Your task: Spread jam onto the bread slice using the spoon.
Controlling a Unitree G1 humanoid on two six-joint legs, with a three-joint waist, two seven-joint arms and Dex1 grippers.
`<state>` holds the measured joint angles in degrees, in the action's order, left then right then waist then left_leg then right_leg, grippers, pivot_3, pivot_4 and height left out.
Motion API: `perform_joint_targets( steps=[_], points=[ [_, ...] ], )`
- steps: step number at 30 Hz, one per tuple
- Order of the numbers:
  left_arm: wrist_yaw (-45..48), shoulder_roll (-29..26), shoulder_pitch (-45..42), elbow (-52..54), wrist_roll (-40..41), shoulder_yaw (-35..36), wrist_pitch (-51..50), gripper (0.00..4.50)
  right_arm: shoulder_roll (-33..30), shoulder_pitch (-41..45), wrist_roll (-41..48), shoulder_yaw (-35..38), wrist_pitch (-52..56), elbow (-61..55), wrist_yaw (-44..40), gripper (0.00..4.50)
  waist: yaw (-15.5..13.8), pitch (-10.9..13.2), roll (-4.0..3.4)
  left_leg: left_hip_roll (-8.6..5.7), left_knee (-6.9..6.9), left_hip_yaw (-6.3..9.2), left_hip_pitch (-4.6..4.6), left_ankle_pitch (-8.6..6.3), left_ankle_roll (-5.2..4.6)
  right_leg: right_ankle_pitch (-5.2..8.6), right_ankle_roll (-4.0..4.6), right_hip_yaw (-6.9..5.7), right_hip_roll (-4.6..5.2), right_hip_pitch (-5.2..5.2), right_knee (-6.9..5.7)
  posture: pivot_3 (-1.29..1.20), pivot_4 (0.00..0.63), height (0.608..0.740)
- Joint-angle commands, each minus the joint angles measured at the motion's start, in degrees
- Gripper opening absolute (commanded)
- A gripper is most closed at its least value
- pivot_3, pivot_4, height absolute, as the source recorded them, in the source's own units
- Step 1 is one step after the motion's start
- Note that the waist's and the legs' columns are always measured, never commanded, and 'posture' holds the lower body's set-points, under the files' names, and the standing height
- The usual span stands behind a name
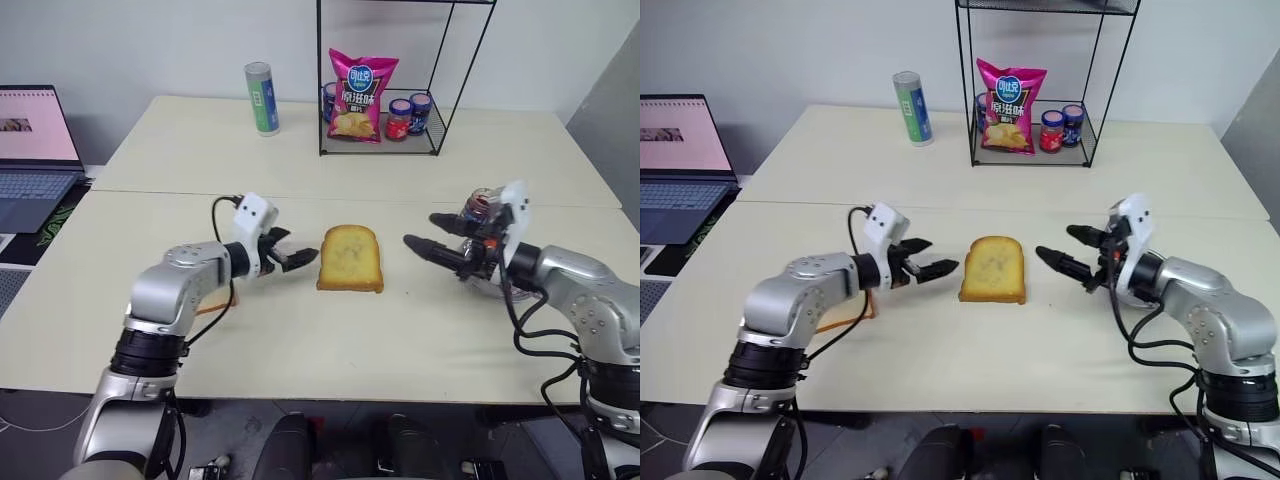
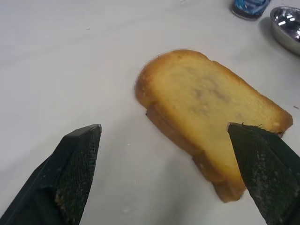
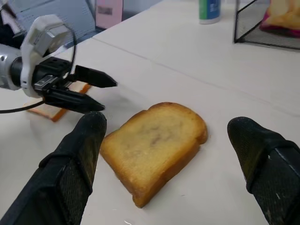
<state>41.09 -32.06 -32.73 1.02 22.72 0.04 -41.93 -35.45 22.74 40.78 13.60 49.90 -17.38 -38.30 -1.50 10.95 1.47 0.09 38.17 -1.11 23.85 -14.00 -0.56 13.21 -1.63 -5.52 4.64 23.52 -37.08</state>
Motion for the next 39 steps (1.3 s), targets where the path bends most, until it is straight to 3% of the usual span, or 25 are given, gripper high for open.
perform_joint_targets(
  steps=[1, 5, 11, 19, 28, 39],
  points=[
    [6.3, -2.1, -2.7, 9.4, 1.3, -0.2, 7.2, 4.47, -2.7, -2.0, 4.5, 11.5, 2.4, -1.2, 3.5, 4.50, -0.2, 0.0, 0.00, -0.01, 0.00, 0.00, 0.02, 0.00, 0.00, 0.00, 0.00, -0.01, 0.01, -0.01, 0.03, 0.00, 0.150, 0.740],
    [11.6, -2.1, -3.3, 13.8, -0.2, -6.7, 10.9, 4.47, -1.6, -4.7, 8.1, 22.5, 3.9, 2.3, 9.4, 4.50, -0.1, 0.0, -0.04, -0.19, -0.05, -0.15, -0.07, -0.04, -0.06, 0.00, 0.00, 0.12, 0.19, -0.07, 0.07, 0.00, 0.150, 0.740],
    [15.2, 3.0, -7.3, 11.6, -2.6, -14.8, 14.6, 4.47, 1.8, -8.9, 6.2, 30.4, 1.0, 9.0, 18.7, 4.50, 0.0, -0.1, -0.10, -0.17, -0.03, -0.24, -0.11, -0.01, -0.19, 0.00, -0.01, 0.18, 0.17, -0.07, -0.03, 0.00, 0.150, 0.740],
    [14.9, 10.4, -10.2, 4.2, -7.1, -19.0, 20.7, 4.47, 2.2, -8.7, 8.1, 30.5, 1.1, 19.0, 18.5, 4.50, 0.5, -0.2, -0.35, -0.20, -0.05, -0.63, -0.34, 0.09, -0.36, -0.02, -0.42, 0.44, 0.16, -0.08, -0.05, 0.00, 0.150, 0.740],
    [13.8, 11.2, -8.5, 4.9, -8.4, -18.5, 20.4, 4.47, 4.2, -1.1, 2.5, 22.9, -7.1, 35.6, 14.9, 4.50, 0.7, -0.2, -0.38, -0.20, -0.06, -0.73, -0.39, 0.12, -0.43, -0.08, -0.45, 0.71, 0.13, -0.09, -0.04, 0.00, 0.150, 0.740],
    [13.7, 10.8, -8.4, 6.6, -8.5, -18.4, 18.5, 4.47, 5.5, 5.2, 2.6, 24.0, -12.2, 47.4, 14.9, 4.50, 0.6, -0.2, -0.39, -0.25, -0.07, -0.83, -0.40, 0.13, -0.45, -0.28, -0.36, 0.88, 0.14, -0.08, 0.02, 0.00, 0.150, 0.740]
  ],
)
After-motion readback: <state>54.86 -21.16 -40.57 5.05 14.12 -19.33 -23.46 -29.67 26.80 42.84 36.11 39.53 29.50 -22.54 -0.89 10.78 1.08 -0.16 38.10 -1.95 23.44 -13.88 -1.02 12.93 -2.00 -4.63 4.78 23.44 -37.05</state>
